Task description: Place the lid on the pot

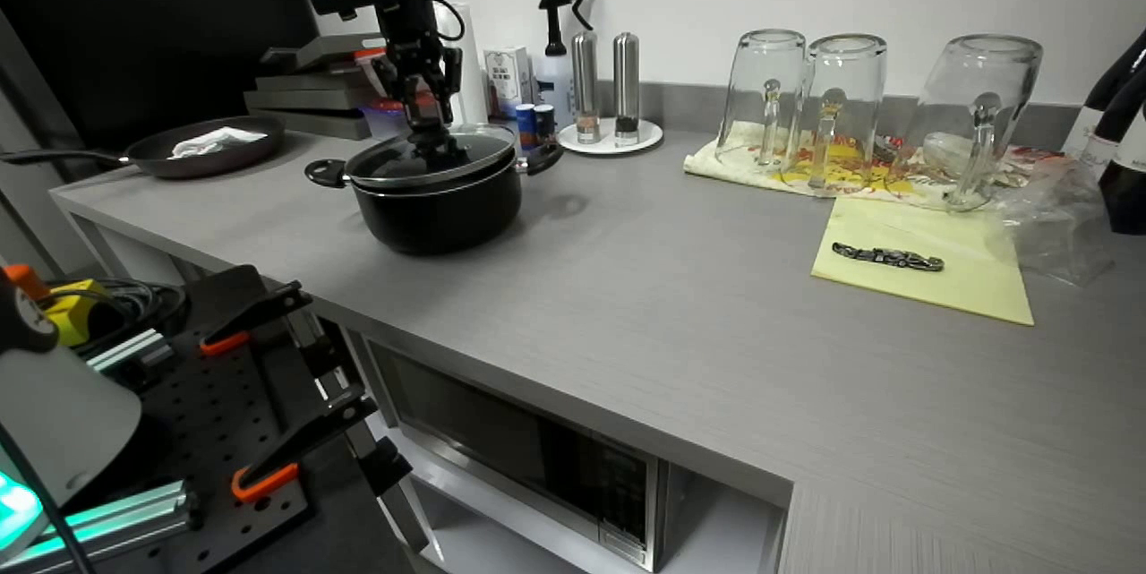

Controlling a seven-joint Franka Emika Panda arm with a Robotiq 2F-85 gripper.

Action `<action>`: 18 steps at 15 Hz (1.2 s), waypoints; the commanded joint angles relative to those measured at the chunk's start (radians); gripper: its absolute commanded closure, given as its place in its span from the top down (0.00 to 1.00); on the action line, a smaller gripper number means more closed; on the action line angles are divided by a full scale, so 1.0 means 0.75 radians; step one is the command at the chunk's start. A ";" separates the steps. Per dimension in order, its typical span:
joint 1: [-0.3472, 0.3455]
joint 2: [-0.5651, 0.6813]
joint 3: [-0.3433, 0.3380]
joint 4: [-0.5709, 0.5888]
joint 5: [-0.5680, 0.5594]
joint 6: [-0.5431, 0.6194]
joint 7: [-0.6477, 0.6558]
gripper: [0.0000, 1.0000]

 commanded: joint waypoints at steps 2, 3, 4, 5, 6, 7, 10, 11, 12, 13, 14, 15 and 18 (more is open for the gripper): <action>0.020 0.007 0.004 0.037 -0.030 -0.007 -0.017 0.24; 0.021 0.010 0.004 0.038 -0.030 -0.007 -0.019 0.24; 0.022 0.012 0.004 0.039 -0.031 -0.007 -0.020 0.24; 0.022 0.015 0.003 0.040 -0.031 -0.007 -0.021 0.24; 0.022 0.018 0.002 0.042 -0.031 -0.006 -0.022 0.24; 0.022 0.020 0.001 0.043 -0.031 -0.007 -0.022 0.24; 0.021 0.028 -0.004 0.050 -0.035 -0.008 -0.021 0.24; 0.021 0.030 -0.004 0.052 -0.037 -0.008 -0.021 0.24; 0.021 0.034 -0.005 0.056 -0.038 -0.009 -0.021 0.24; 0.021 0.036 -0.005 0.059 -0.038 -0.010 -0.020 0.24; 0.021 0.037 -0.005 0.060 -0.036 -0.010 -0.023 0.24; 0.021 0.040 -0.004 0.062 -0.034 -0.011 -0.026 0.24; 0.020 0.047 -0.003 0.061 -0.028 -0.010 -0.033 0.24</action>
